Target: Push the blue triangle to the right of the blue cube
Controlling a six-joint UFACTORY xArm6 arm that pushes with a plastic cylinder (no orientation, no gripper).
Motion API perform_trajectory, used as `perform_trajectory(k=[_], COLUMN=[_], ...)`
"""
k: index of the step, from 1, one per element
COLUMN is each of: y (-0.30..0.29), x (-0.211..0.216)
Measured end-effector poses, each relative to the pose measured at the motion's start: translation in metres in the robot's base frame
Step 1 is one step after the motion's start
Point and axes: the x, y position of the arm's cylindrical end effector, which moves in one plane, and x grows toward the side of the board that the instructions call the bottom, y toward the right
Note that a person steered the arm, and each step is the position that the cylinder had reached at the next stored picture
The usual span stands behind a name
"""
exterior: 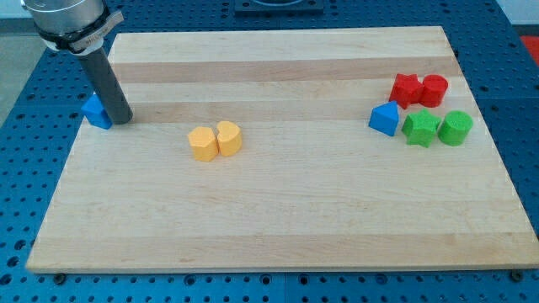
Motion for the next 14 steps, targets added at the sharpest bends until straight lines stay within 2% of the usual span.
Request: perform_trajectory(k=[3, 5, 7, 8, 11, 13, 14], y=[0.218, 0.287, 0.387, 0.41, 0.412, 0.375, 0.372], x=[-0.027, 0.064, 0.067, 0.061, 0.027, 0.026, 0.007])
